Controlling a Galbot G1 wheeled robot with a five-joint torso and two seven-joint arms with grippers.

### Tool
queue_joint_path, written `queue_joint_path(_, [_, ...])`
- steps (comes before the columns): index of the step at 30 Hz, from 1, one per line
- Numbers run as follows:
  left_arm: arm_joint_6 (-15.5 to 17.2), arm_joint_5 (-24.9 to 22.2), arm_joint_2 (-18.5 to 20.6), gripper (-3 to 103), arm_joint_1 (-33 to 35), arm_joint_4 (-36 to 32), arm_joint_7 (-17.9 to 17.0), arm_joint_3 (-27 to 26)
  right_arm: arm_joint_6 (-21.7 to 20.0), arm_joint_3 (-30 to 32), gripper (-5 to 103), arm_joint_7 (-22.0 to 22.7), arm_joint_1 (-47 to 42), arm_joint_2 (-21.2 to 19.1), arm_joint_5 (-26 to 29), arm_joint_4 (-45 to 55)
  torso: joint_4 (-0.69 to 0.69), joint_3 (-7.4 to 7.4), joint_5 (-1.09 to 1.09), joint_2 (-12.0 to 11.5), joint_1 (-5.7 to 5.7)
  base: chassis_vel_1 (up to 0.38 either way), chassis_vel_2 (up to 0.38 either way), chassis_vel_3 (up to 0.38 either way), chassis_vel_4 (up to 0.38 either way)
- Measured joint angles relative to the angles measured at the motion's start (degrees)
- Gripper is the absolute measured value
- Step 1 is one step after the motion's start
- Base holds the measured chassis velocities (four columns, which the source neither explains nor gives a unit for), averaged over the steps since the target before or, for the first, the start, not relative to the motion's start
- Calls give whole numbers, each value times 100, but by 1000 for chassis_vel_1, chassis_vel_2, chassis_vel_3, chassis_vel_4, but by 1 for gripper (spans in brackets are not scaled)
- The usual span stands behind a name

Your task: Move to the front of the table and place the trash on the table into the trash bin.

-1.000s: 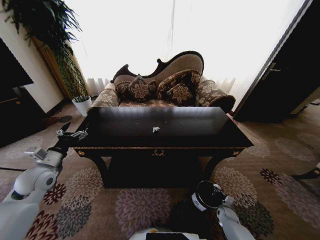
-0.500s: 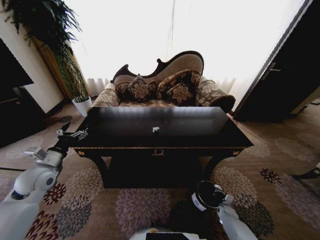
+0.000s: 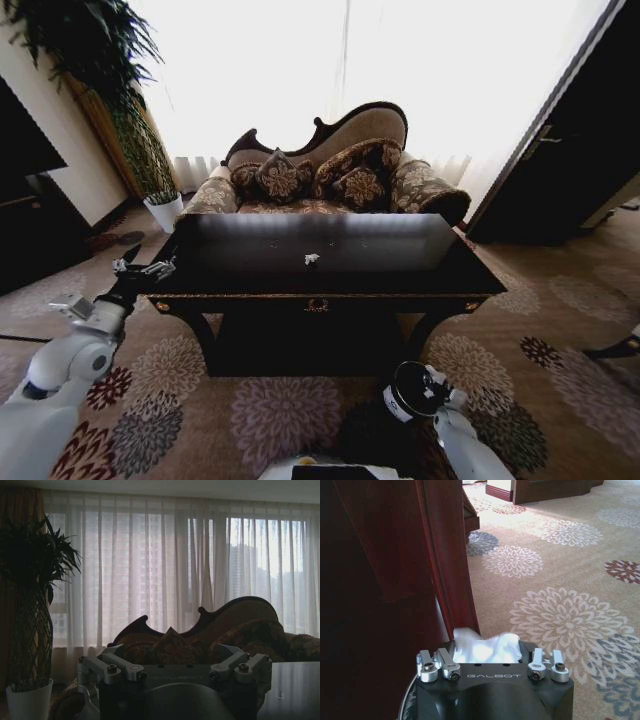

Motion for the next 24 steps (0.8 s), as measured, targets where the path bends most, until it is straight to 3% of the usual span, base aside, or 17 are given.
queue_joint_path(2, [0,0,0,100,0,0,0,0,-6,2,70,2,-9,10,-1,20,0,0,0,0,0,0,0,0,0])
queue_joint_path(3, [0,0,0,100,0,0,0,0,-16,5,81,6,-24,24,-4,49,0,0,1,0,0,0,0,0,0])
queue_joint_path(9, [0,0,0,100,0,0,0,0,-33,14,99,13,-96,30,-10,140,0,0,0,0,0,0,0,0,0])
queue_joint_path(14, [0,0,0,100,0,0,0,0,-114,20,100,18,-169,23,-54,240,0,0,0,0,0,0,0,0,0])
queue_joint_path(19, [0,0,0,100,0,0,0,0,-197,29,100,28,-222,33,-593,181,0,0,0,0,0,0,0,0,0])
queue_joint_path(24, [0,0,0,100,0,0,0,0,-218,86,100,12,-332,99,-488,377,1,0,1,1,0,0,0,0,0])
